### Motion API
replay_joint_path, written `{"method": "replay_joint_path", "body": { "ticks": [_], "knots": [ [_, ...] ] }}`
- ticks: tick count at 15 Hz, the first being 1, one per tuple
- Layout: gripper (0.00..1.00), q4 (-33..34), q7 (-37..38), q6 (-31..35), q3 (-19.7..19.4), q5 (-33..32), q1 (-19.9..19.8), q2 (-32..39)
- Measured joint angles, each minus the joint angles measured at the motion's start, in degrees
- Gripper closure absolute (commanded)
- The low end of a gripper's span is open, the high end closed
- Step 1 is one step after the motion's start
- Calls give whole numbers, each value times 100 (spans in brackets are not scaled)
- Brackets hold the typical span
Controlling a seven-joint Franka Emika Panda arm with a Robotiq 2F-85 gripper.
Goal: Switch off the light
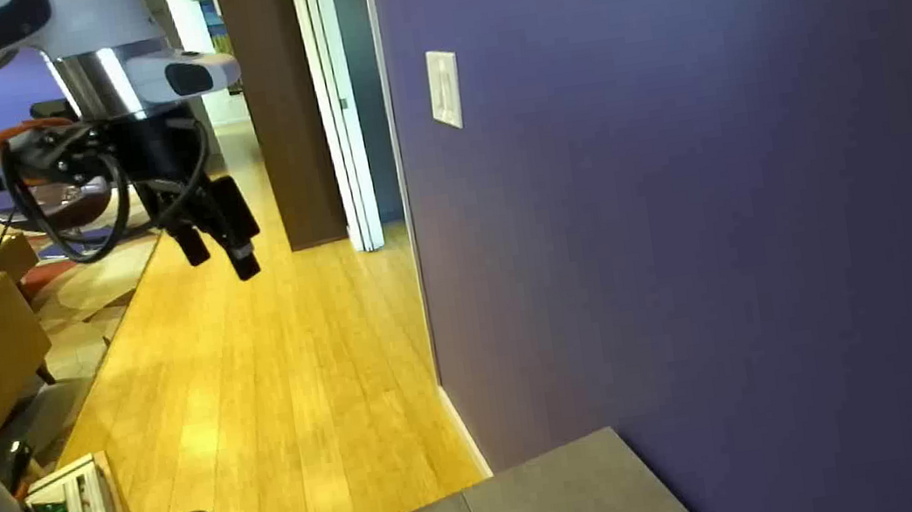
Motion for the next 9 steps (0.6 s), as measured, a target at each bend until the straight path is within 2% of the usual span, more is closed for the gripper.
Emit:
{"method": "replay_joint_path", "body": {
  "ticks": [9],
  "knots": [
    [0,-75,0,-4,0,0,0,57]
  ]
}}
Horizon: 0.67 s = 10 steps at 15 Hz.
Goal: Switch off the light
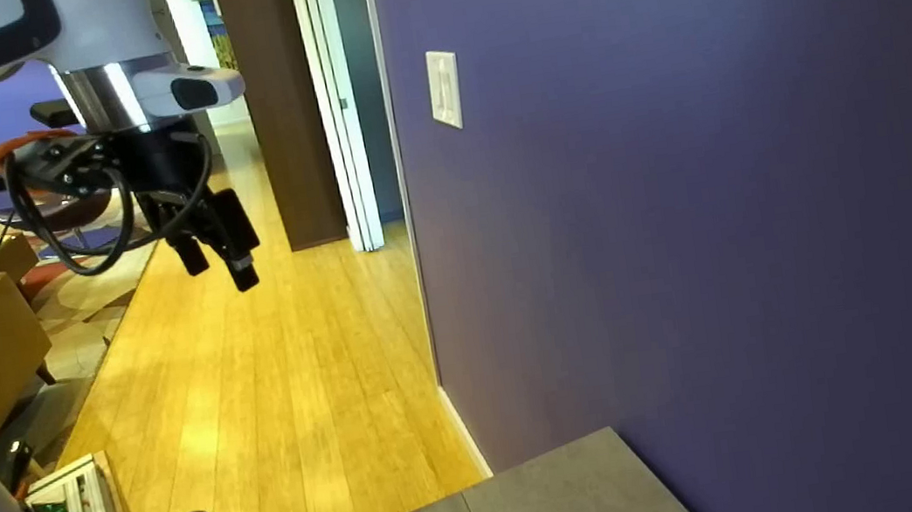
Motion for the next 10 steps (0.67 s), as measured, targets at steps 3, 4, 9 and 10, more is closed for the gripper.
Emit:
{"method": "replay_joint_path", "body": {
  "ticks": [3,4,9,10],
  "knots": [
    [0,0,0,0,0,0,0,0],
    [0,0,0,0,0,0,0,0],
    [0,19,21,-2,0,50,11,6],
    [0,52,74,-2,1,147,53,12]
  ]
}}
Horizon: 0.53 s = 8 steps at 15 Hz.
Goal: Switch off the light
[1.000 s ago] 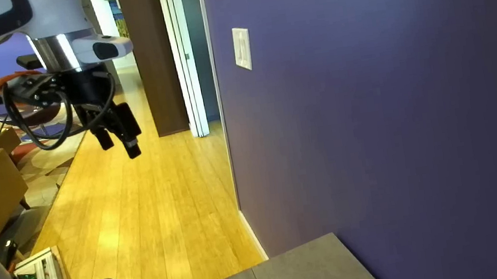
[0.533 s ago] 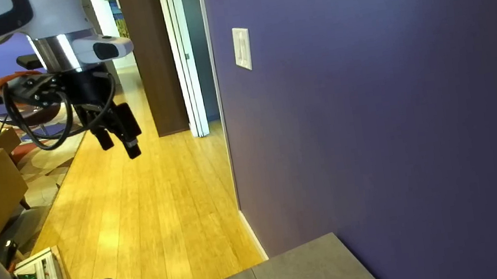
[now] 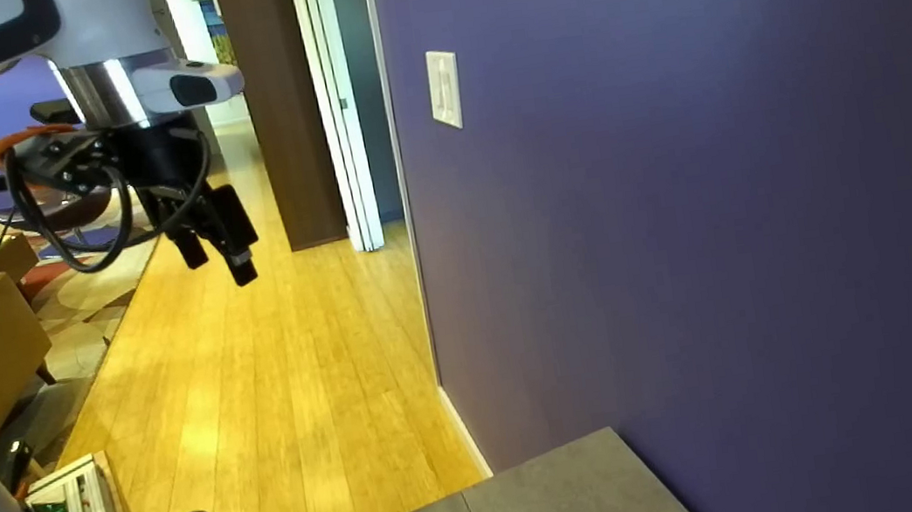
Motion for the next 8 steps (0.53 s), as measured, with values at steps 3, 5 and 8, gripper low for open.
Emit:
{"method": "replay_joint_path", "body": {
  "ticks": [3,5,8],
  "knots": [
    [0,111,408,4,84,578,278,3],
    [0,184,836,76,186,1084,453,9],
    [0,258,1388,598,325,1763,567,89]
  ]
}}
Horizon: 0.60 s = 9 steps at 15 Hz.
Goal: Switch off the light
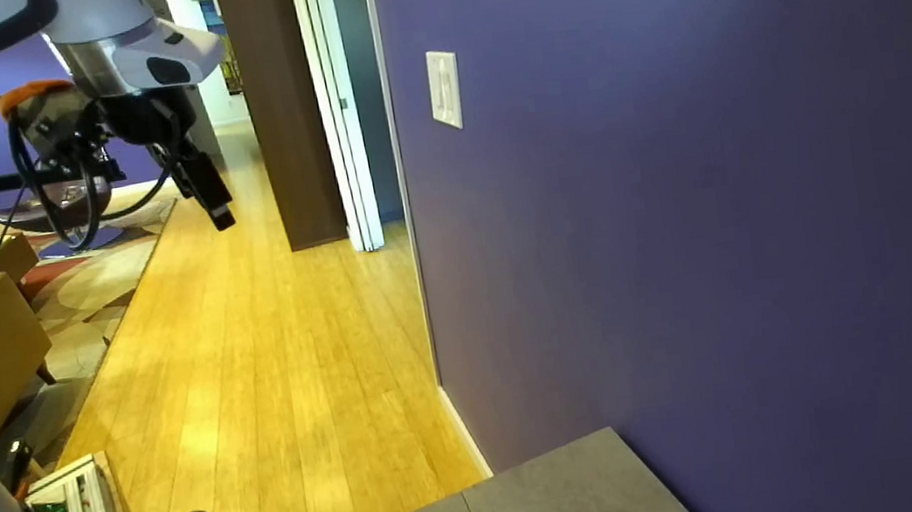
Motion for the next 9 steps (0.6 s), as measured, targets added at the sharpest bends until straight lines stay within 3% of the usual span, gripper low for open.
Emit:
{"method": "replay_joint_path", "body": {
  "ticks": [5,9],
  "knots": [
    [0,240,423,1253,-10,924,24,593],
    [0,800,617,1756,-33,1627,219,1281]
  ]
}}
